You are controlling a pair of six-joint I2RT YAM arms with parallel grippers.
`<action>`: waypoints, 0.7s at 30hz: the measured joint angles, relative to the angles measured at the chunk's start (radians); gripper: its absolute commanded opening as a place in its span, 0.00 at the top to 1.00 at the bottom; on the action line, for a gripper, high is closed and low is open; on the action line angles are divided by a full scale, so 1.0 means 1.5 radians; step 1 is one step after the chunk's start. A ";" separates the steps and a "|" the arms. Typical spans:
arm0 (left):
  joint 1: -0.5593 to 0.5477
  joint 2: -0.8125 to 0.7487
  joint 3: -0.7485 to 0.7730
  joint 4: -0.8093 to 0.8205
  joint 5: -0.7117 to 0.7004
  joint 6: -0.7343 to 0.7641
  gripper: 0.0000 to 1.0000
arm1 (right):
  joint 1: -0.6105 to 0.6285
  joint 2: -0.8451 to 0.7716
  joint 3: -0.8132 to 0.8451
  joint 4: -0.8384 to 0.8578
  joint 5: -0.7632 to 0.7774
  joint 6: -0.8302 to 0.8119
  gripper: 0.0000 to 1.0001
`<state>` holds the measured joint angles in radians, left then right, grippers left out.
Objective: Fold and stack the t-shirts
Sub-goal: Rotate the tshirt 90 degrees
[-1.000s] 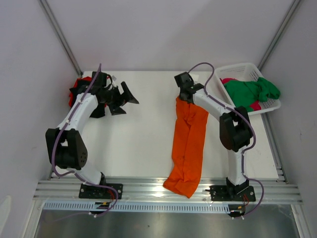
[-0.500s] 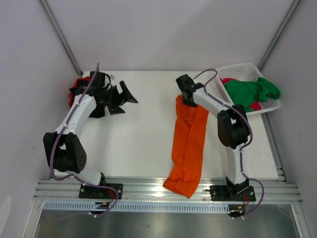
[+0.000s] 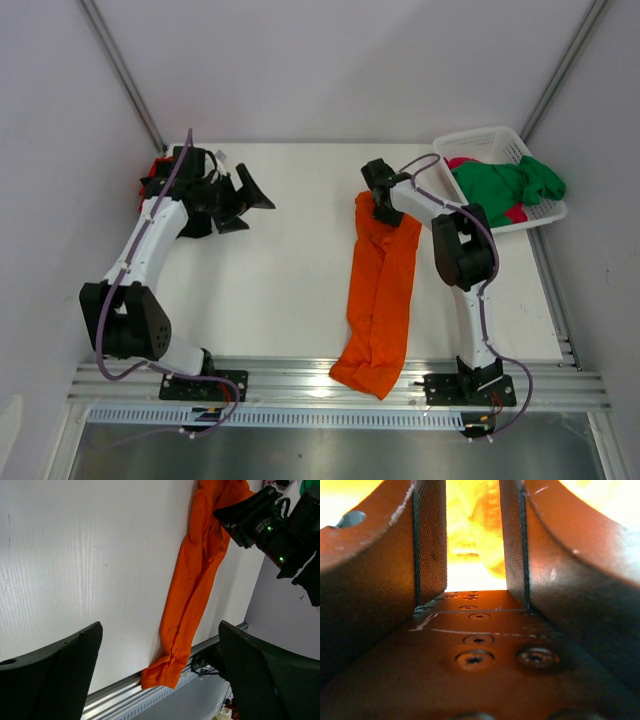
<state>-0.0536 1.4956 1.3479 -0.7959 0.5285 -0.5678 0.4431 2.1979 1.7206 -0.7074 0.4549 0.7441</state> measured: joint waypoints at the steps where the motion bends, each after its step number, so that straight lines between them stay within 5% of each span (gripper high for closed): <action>1: 0.000 -0.005 -0.003 0.000 0.002 0.000 0.01 | -0.001 0.006 0.000 0.002 -0.004 0.002 0.62; 21: 0.000 -0.047 -0.007 -0.017 0.011 0.000 0.01 | 0.060 0.102 0.153 0.025 -0.078 -0.002 0.63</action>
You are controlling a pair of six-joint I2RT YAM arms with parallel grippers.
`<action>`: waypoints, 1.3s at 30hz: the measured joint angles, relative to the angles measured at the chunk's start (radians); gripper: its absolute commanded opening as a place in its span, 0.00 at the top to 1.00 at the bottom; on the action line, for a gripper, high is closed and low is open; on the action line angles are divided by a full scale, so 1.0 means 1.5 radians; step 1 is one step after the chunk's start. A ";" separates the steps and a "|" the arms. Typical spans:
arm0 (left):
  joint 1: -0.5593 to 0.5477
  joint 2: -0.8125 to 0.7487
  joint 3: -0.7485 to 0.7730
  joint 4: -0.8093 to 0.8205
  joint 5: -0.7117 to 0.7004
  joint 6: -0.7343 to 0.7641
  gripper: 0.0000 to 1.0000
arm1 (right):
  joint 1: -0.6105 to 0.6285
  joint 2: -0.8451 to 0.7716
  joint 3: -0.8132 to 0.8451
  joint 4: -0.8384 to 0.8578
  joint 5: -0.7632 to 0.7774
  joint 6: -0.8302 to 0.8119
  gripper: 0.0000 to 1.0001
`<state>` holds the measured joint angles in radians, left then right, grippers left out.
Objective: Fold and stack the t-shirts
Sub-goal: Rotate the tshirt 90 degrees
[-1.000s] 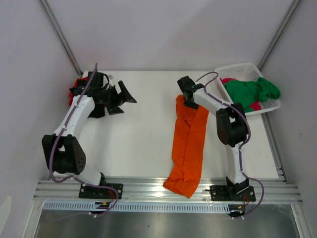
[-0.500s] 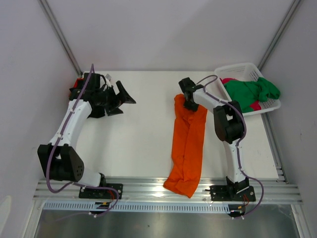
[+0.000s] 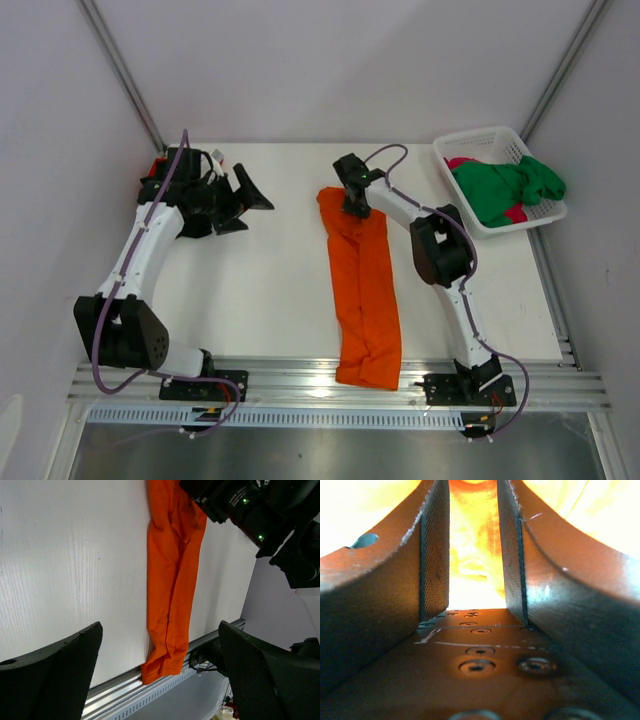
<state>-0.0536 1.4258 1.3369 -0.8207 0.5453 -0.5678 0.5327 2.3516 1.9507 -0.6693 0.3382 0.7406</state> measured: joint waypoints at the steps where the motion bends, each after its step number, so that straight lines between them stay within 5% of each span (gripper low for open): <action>1: 0.000 0.000 0.000 0.000 0.000 0.000 0.01 | 0.008 0.007 0.013 -0.002 -0.003 0.000 0.62; 15: 0.000 -0.038 -0.018 -0.002 0.000 -0.002 0.00 | 0.085 0.154 0.266 -0.044 -0.047 0.008 0.62; 39: 0.001 -0.083 -0.041 -0.023 -0.003 -0.005 0.01 | -0.033 0.161 0.274 -0.041 -0.044 0.045 0.62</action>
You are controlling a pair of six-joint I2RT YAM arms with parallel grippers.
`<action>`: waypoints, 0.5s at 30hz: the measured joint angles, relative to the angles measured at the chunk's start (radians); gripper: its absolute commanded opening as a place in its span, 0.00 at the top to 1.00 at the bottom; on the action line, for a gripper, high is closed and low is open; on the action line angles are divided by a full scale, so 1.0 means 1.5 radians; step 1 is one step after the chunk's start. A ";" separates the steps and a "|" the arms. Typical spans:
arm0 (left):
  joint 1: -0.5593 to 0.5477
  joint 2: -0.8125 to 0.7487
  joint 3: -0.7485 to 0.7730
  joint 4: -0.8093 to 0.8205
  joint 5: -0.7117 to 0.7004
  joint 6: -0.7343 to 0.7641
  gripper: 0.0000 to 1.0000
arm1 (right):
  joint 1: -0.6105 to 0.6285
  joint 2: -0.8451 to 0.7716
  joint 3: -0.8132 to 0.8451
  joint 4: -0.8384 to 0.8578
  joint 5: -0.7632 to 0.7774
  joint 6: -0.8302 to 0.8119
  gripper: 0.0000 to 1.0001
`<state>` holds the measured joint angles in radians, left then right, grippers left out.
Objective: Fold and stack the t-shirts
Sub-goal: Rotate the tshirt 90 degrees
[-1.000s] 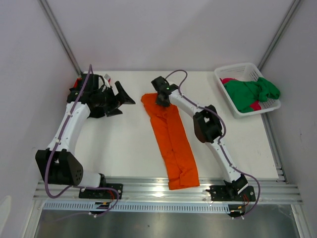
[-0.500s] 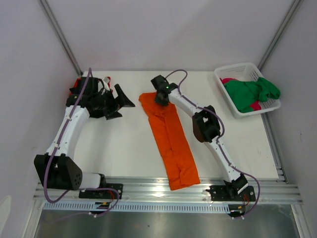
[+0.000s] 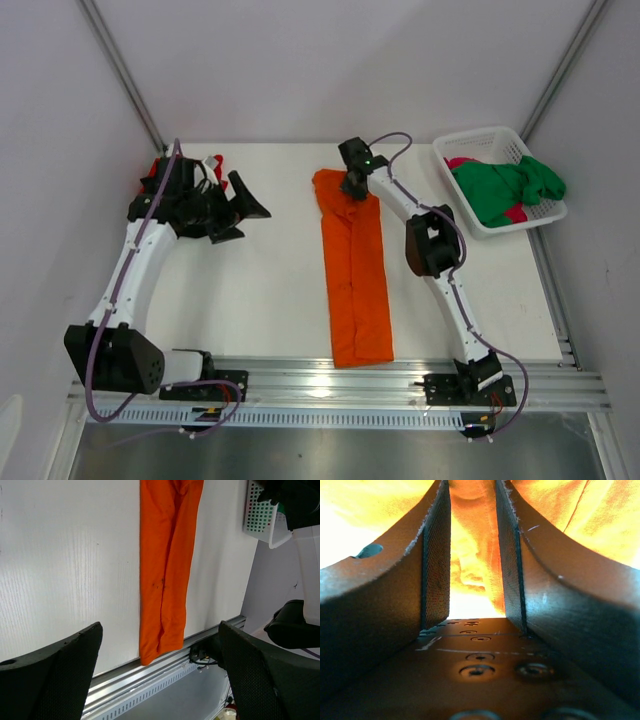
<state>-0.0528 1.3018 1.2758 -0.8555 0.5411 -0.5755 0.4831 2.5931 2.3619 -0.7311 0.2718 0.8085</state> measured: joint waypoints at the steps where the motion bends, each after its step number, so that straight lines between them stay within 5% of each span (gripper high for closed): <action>1: 0.000 -0.003 0.000 -0.002 -0.003 0.000 0.01 | -0.006 0.000 0.000 0.001 0.000 0.000 0.62; 11: 0.000 -0.029 -0.006 -0.019 -0.012 -0.001 0.01 | -0.052 -0.001 -0.009 0.016 0.000 -0.001 0.62; 15: 0.000 -0.045 -0.029 -0.015 -0.012 -0.006 0.00 | -0.052 -0.043 -0.092 0.081 -0.003 -0.017 0.62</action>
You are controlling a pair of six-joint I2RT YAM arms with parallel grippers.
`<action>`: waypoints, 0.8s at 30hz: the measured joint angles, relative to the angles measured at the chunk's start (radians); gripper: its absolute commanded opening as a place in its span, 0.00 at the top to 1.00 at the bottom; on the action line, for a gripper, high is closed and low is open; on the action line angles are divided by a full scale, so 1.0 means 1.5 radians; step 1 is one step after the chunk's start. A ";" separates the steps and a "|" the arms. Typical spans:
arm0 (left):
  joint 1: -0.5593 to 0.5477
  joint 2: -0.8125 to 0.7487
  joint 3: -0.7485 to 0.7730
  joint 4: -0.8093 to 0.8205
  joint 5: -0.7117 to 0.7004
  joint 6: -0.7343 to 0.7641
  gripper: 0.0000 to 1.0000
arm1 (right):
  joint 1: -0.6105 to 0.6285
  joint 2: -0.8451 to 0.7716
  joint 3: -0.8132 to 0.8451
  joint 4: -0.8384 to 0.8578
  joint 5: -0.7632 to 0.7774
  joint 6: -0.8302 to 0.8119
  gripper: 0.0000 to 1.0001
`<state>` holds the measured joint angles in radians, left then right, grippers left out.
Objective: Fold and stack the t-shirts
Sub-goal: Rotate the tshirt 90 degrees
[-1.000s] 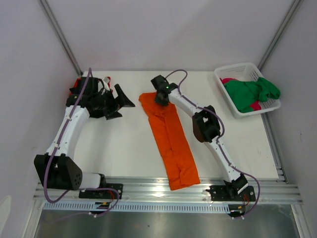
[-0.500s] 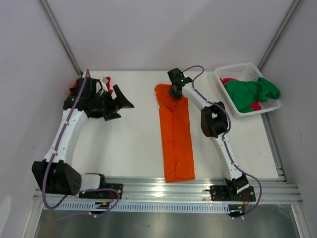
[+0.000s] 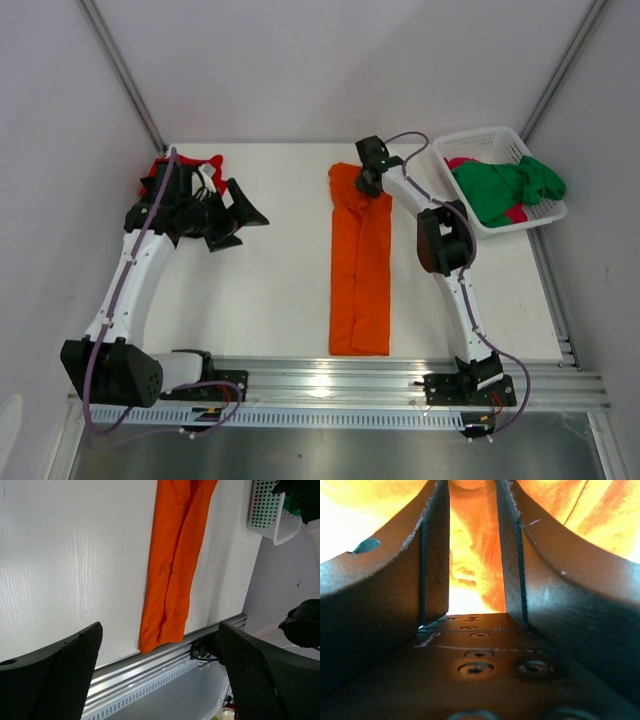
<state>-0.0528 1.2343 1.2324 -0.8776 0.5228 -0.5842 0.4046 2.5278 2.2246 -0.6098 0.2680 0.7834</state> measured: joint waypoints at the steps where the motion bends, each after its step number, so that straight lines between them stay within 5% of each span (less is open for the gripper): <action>1: 0.000 -0.004 -0.009 0.001 0.000 -0.002 0.01 | 0.002 -0.011 -0.019 0.008 0.000 -0.006 0.62; 19: 0.000 -0.017 -0.105 0.059 0.005 -0.018 0.01 | 0.066 -0.256 -0.109 0.022 0.022 -0.086 0.61; 24: 0.000 -0.019 -0.107 0.062 0.005 -0.018 0.00 | 0.084 -0.385 -0.258 0.000 0.077 -0.036 0.61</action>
<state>-0.0528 1.2060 1.0721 -0.7845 0.5301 -0.6109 0.5312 1.9503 1.8374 -0.6094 0.3836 0.7296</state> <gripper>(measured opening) 0.994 0.386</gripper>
